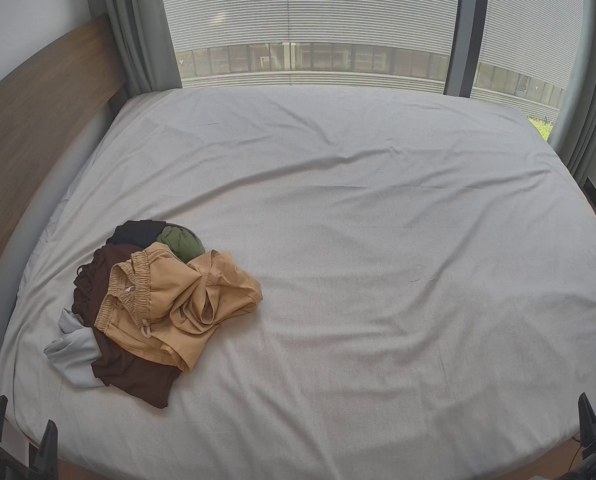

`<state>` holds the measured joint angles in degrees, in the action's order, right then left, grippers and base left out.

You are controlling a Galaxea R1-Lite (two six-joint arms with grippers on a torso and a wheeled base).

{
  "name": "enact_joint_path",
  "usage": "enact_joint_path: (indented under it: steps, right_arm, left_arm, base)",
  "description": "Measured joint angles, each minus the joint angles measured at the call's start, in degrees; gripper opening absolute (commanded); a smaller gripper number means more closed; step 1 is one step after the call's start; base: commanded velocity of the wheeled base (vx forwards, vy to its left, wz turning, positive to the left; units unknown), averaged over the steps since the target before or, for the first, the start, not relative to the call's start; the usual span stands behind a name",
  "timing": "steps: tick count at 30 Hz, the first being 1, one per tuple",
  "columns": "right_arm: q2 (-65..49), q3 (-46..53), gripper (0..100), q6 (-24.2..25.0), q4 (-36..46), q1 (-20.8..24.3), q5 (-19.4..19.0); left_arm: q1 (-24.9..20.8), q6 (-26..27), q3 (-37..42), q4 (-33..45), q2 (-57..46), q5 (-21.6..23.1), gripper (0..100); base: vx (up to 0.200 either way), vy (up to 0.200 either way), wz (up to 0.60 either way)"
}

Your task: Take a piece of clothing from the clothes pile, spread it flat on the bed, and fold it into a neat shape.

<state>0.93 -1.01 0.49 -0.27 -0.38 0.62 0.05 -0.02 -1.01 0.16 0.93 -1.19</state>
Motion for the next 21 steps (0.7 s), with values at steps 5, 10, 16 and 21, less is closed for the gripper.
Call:
enact_joint_path:
  steps: [5,10,16,21]
  right_arm:
    - [0.00,0.00,100,-0.02,-0.06,0.05,0.00]
    - [0.00,0.00,100,0.00,-0.06,0.02,-0.02]
    - [0.00,0.00,100,0.02,-0.06,0.02,-0.02]
    - [0.00,0.00,100,0.05,-0.06,0.02,0.00]
  left_arm:
    - [0.00,0.21,0.00,0.00,0.00,-0.02,100]
    - [0.05,-0.05,0.00,0.00,0.00,-0.06,100]
    - [0.11,-0.90,0.00,-0.05,0.00,-0.17,100]
    - [0.11,-1.19,0.00,-0.05,0.00,-0.28,100]
  base:
    - [0.000,0.000,0.00]
    - [0.000,0.000,0.00]
    - [0.000,0.000,0.00]
    - [0.000,0.000,0.00]
